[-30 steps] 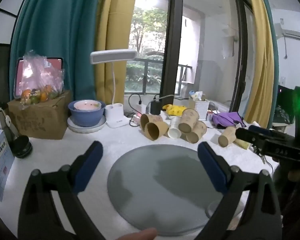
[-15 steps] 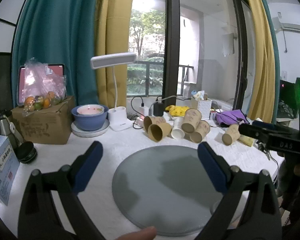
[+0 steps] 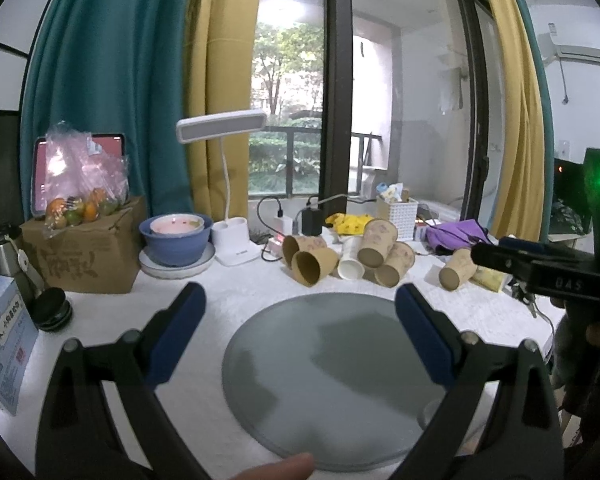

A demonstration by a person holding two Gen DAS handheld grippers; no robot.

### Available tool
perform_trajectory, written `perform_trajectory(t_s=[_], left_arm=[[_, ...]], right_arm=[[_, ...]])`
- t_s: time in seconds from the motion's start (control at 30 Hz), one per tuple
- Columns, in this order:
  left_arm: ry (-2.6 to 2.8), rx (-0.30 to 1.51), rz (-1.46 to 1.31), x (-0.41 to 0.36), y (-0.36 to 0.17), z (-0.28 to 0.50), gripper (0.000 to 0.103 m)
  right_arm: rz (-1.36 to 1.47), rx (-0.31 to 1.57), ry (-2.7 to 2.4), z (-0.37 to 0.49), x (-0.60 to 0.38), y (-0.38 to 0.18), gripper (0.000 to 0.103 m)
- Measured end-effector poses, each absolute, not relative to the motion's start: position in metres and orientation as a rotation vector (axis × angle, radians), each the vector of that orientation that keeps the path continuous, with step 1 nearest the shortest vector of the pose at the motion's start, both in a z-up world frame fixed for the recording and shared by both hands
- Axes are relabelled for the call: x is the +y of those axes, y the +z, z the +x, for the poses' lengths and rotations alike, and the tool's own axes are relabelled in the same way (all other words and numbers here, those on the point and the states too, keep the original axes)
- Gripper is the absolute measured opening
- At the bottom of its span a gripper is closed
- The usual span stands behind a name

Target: Flip cup upright

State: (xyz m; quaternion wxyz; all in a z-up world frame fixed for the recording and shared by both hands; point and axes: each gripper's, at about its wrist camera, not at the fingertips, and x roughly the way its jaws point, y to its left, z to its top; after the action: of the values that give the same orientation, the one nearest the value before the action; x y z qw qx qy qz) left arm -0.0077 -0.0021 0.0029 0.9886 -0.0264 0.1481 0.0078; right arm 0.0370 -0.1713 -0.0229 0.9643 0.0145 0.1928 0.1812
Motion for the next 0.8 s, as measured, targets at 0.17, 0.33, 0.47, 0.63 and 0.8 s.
perform_trajectory(t_s=[0.17, 0.33, 0.47, 0.63, 0.8], left_arm=[[0.016, 0.298, -0.053, -0.0012, 0.0038, -0.0076, 0.097], [0.024, 0.293, -0.063, 0.0006, 0.0056, -0.0089, 0.097], [0.023, 0.29, -0.066, 0.0022, 0.0074, -0.0093, 0.097], [0.022, 0.282, -0.069, 0.0033, 0.0095, -0.012, 0.097], [0.027, 0.275, -0.078, 0.0041, 0.0094, -0.0116, 0.097]], right_arm=[[0.03, 0.387, 0.367, 0.0366, -0.1694, -0.0212, 0.084], [0.029, 0.384, 0.368, 0.0336, -0.1711, -0.0189, 0.084], [0.028, 0.382, 0.368, 0.0337, -0.1715, -0.02, 0.084], [0.027, 0.381, 0.368, 0.0336, -0.1713, -0.0193, 0.084], [0.027, 0.38, 0.368, 0.0335, -0.171, -0.0188, 0.084]])
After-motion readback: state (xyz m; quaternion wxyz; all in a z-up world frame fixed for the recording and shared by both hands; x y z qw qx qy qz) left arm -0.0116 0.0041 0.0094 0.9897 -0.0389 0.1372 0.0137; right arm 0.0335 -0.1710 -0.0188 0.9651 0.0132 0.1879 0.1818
